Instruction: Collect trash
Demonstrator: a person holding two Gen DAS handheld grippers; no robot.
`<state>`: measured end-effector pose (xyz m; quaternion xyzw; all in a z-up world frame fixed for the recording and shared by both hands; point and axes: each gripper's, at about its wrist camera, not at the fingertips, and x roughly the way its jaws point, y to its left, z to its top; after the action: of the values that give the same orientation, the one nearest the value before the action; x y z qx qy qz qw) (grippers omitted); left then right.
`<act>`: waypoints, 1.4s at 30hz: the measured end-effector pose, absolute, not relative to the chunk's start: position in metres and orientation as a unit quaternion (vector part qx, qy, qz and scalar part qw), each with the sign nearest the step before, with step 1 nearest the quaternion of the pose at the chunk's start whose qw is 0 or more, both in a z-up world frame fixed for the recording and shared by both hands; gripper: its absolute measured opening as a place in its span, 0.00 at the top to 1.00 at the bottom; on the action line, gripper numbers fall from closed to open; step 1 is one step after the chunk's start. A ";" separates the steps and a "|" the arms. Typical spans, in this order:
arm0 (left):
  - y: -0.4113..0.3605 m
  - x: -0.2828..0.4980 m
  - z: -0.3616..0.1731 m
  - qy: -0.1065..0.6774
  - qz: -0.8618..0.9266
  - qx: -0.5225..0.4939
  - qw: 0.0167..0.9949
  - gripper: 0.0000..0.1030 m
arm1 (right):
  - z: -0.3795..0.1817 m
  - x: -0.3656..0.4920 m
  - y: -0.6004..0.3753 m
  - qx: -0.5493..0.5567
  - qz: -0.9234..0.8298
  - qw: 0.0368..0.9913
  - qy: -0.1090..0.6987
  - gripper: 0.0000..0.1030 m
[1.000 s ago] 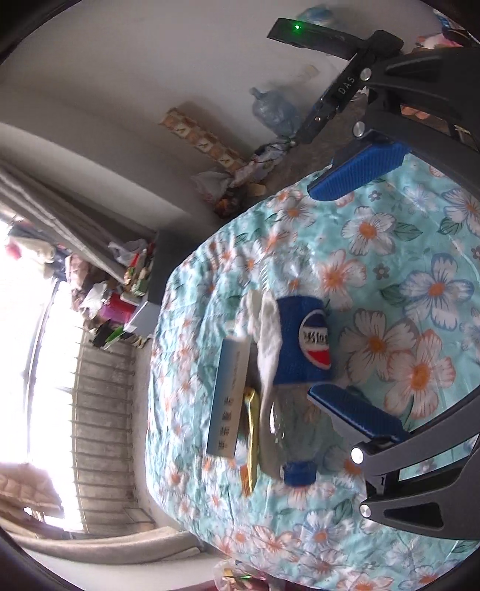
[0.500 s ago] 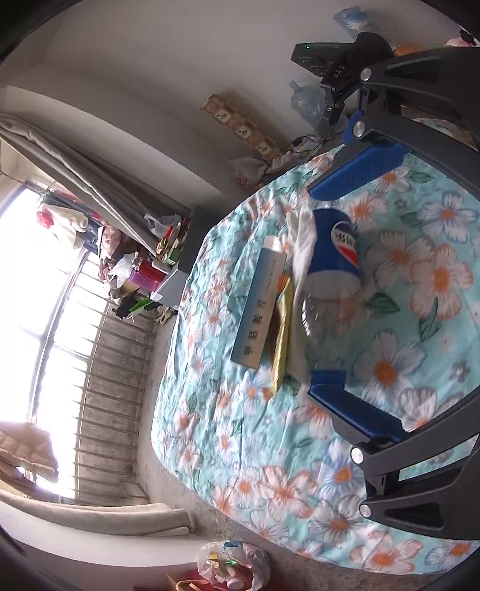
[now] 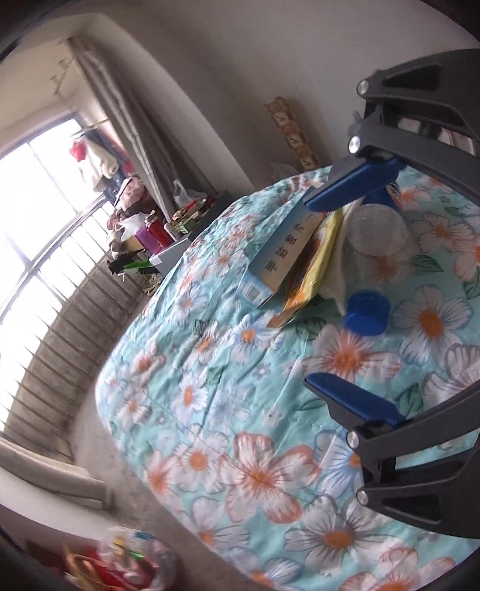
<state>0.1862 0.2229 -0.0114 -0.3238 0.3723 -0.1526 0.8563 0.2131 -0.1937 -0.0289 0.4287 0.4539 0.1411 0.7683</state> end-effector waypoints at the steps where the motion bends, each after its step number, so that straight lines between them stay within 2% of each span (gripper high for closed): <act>1: 0.226 0.189 -0.015 0.374 -0.155 -0.337 0.850 0.25 | -0.030 0.214 -0.192 0.436 0.150 0.763 0.454 0.28; 6: 0.226 0.196 -0.040 0.392 -0.182 -0.382 0.817 0.30 | -0.042 0.223 -0.184 0.471 0.177 0.732 0.459 0.28; 10: 0.212 0.188 -0.045 0.395 -0.224 -0.398 0.797 0.30 | -0.043 0.231 -0.182 0.482 0.180 0.725 0.459 0.28; 18: 0.183 0.143 -0.034 0.405 -0.310 -0.378 0.773 0.30 | -0.031 0.228 -0.214 0.502 0.166 0.731 0.431 0.28; 26: 0.093 0.089 -0.023 0.444 -0.450 -0.313 0.709 0.30 | -0.029 0.202 -0.246 0.502 0.125 0.742 0.426 0.26; 32: 0.039 0.070 -0.017 0.452 -0.518 -0.257 0.679 0.30 | -0.035 0.181 -0.242 0.488 0.122 0.735 0.454 0.26; 39: 0.027 0.075 -0.016 0.462 -0.521 -0.248 0.673 0.30 | -0.041 0.174 -0.203 0.426 0.170 0.721 0.520 0.26; 42: 0.023 0.070 -0.018 0.465 -0.518 -0.241 0.677 0.30 | -0.040 0.172 -0.190 0.397 0.177 0.725 0.534 0.33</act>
<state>0.0702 0.0234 -0.0175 -0.2414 0.4646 -0.5178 0.6766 0.1717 -0.1901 -0.0404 0.3970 0.5343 0.1770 0.7249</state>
